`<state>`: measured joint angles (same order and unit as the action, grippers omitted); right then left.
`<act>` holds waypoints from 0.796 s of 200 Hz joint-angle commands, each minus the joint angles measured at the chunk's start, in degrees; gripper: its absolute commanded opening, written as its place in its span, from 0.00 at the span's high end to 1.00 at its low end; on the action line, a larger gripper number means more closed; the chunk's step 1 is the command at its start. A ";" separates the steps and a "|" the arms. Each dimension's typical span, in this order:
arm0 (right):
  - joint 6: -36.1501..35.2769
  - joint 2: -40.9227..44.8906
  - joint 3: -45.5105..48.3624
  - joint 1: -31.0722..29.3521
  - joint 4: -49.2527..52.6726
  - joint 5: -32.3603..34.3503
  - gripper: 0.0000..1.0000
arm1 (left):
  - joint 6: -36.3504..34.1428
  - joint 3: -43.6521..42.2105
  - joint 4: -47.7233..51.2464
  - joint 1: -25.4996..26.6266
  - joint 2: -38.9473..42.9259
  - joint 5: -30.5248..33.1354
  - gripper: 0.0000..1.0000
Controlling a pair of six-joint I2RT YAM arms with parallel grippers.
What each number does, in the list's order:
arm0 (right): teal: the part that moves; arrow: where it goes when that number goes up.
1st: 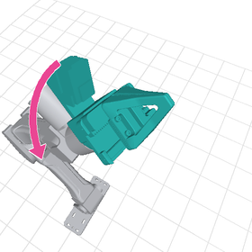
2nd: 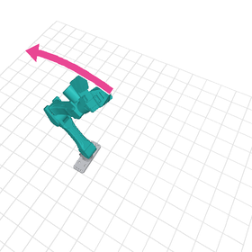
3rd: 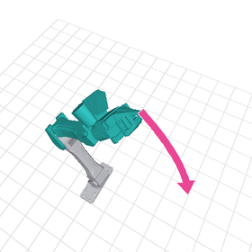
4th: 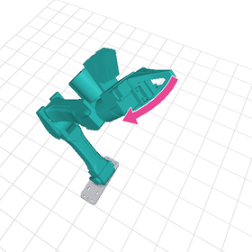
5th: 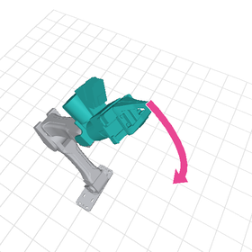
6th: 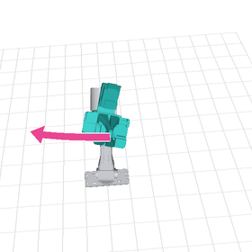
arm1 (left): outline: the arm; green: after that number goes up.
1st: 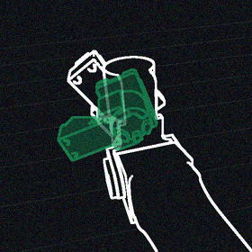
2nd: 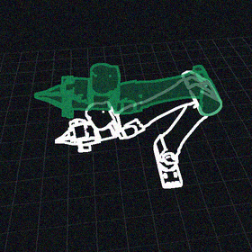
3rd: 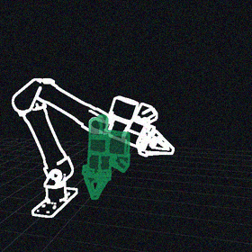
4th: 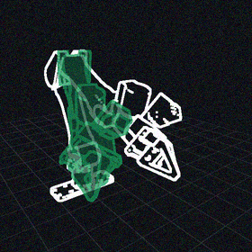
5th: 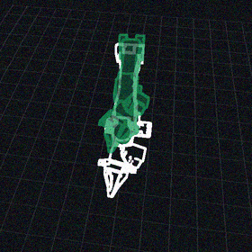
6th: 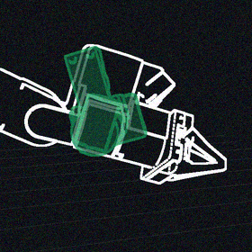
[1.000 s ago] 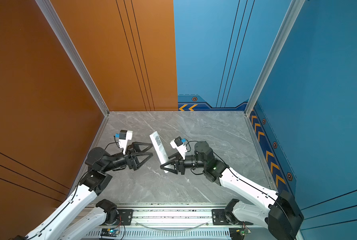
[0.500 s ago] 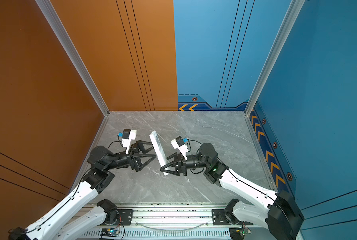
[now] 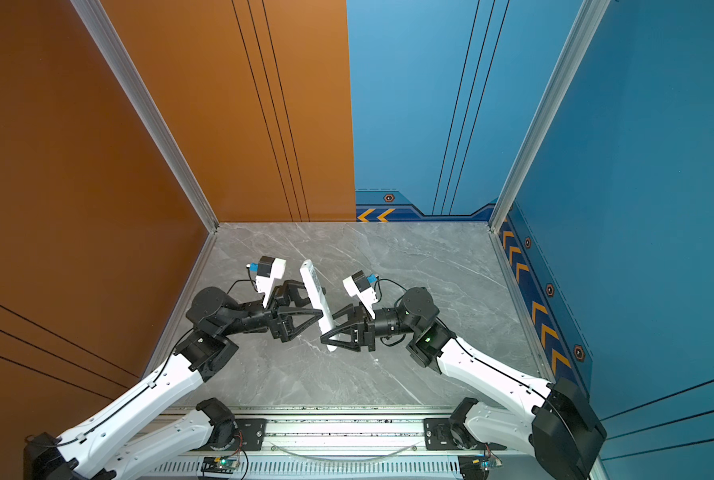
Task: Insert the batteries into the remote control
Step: 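Open the right gripper and draw it back from the remote held by the left gripper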
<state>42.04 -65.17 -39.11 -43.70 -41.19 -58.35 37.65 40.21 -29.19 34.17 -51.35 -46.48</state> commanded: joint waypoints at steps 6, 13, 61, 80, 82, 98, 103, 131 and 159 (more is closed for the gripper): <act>0.05 -0.29 0.51 0.40 -2.64 -0.73 0.91 | -1.34 2.27 -1.85 1.06 -0.11 1.23 0.22; -0.17 -0.31 0.52 0.54 -2.38 -0.63 0.91 | -1.43 2.31 -1.92 1.28 -0.16 1.43 0.25; -1.47 -0.20 0.35 0.73 -0.67 0.24 0.92 | -1.88 2.36 -2.10 2.55 -0.41 1.69 0.41; -1.52 -0.21 0.35 0.90 -0.55 0.25 0.92 | -2.08 2.34 -2.10 2.81 -0.26 1.90 0.47; -1.48 -0.15 0.35 0.90 -0.51 0.25 0.92 | -2.13 2.36 -2.10 2.82 -0.24 1.91 0.48; -1.48 -0.14 0.40 0.86 -0.48 0.25 0.92 | -2.23 2.34 -2.10 2.92 -0.32 1.95 0.52; -1.51 -0.09 0.35 0.84 -0.51 0.25 0.92 | -2.18 2.47 -2.10 2.92 -0.33 1.92 0.54; -1.67 -0.22 0.27 0.90 -0.47 0.25 0.91 | -2.16 2.52 -2.10 3.00 -0.34 2.09 0.62; -1.76 -0.40 0.35 0.90 -0.41 0.34 0.90 | -2.07 2.41 -2.10 3.20 -0.28 2.35 0.69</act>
<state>39.33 -65.36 -38.89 -43.09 -41.10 -58.35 37.93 41.06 -30.06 36.67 -51.70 -45.01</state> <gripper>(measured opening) 0.477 0.527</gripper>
